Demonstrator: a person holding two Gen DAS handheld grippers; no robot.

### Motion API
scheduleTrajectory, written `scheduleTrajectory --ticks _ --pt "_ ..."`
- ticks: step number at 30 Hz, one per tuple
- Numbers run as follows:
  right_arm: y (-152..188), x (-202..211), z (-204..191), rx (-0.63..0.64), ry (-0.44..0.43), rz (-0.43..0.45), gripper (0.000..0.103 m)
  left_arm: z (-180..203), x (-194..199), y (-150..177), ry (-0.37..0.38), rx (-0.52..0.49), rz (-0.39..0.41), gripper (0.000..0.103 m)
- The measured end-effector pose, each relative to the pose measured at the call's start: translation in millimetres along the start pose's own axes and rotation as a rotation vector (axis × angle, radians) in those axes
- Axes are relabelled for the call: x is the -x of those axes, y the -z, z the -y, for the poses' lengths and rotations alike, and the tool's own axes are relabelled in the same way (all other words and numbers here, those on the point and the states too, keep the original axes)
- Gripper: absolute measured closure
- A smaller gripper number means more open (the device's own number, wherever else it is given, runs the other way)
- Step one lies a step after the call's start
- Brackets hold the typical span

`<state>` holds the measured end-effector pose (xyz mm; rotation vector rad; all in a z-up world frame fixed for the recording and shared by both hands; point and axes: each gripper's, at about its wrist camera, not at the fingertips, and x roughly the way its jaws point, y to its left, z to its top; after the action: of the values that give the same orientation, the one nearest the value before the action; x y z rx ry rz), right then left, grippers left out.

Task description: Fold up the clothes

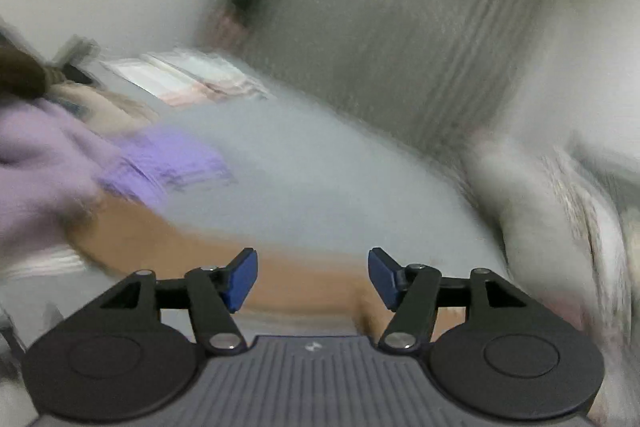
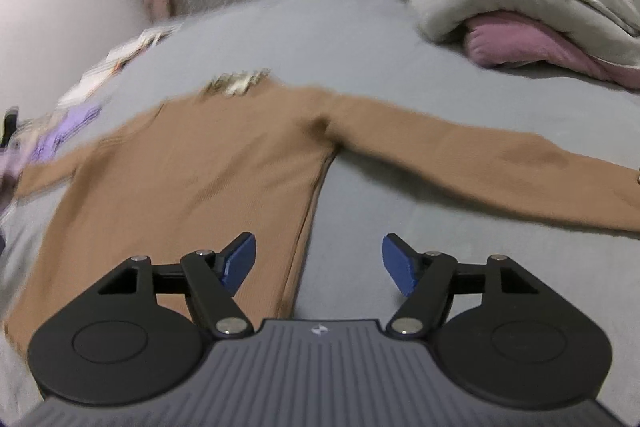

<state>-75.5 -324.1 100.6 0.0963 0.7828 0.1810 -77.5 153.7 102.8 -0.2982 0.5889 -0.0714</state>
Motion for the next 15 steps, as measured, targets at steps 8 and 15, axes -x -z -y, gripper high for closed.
scheduleTrajectory --ticks 8,15 --pt "50.3 27.4 4.0 -0.083 -0.244 -0.118 0.032 6.5 3.1 58.8 0.103 -0.064 -0.210 0.028" --pt "88.6 24.0 28.2 -0.305 -0.404 -0.134 0.031 -5.8 -5.1 100.8 0.159 -0.094 -0.327 0.016"
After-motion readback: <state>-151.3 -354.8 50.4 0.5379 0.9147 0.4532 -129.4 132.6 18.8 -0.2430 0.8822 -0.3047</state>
